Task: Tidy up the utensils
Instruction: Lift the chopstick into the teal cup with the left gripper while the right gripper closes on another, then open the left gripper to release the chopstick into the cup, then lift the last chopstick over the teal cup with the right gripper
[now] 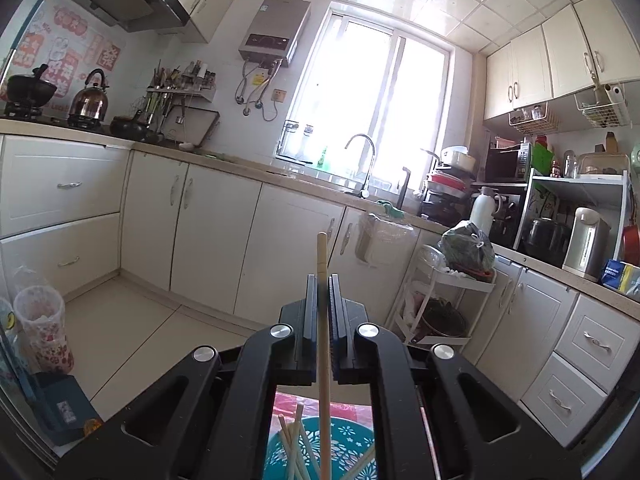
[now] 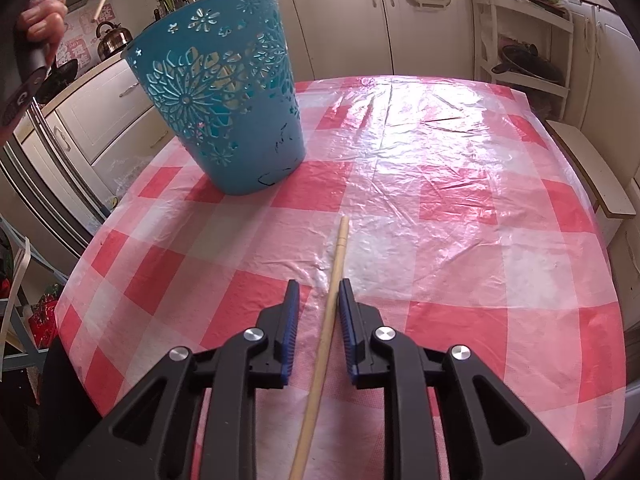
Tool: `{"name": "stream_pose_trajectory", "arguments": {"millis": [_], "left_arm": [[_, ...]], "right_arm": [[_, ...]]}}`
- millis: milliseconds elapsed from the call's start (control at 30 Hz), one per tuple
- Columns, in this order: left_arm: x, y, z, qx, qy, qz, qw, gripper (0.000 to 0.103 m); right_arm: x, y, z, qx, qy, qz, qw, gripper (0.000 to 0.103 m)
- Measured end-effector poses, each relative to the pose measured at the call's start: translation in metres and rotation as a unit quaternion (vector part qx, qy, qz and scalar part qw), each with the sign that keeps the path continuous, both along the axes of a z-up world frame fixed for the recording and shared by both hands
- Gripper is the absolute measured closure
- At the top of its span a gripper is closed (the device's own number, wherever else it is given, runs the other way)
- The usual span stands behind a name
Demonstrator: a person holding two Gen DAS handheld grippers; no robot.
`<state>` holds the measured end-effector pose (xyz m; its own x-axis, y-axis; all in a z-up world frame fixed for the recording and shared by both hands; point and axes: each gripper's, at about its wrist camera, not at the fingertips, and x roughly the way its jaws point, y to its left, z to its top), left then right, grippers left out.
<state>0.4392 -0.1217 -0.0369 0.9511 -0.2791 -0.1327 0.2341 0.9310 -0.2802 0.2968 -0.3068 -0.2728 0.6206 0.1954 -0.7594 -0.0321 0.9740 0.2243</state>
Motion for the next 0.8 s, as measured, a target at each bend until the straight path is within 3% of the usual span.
{"name": "stream_pose_trajectory", "arguments": {"millis": [333,567,667,733,800], "left_arm": [[0.02,-0.014,-0.055,0.024,0.032,0.012,0.9991,0.098],[0.003,-0.018,-0.085,0.077,0.076,-0.014,0.994,0.098],[-0.011,-0.005,-0.088,0.081,0.091,-0.01,0.9925,0.087],[-0.027,0.011,-0.087,0.079,0.092,0.007,0.9925,0.063],[-0.045,0.028,-0.088,0.081,0.093,0.032,0.9918,0.046]], "right_arm": [[0.002,-0.001,-0.001,0.008,0.001,0.005,1.0,0.078],[0.002,0.0,0.0,0.005,0.0,0.006,1.0,0.077],[0.002,0.0,0.0,0.004,0.0,0.006,1.0,0.077],[0.002,-0.001,-0.001,0.007,-0.001,0.005,1.0,0.077],[0.001,-0.004,-0.001,0.018,-0.002,0.004,1.0,0.077]]}}
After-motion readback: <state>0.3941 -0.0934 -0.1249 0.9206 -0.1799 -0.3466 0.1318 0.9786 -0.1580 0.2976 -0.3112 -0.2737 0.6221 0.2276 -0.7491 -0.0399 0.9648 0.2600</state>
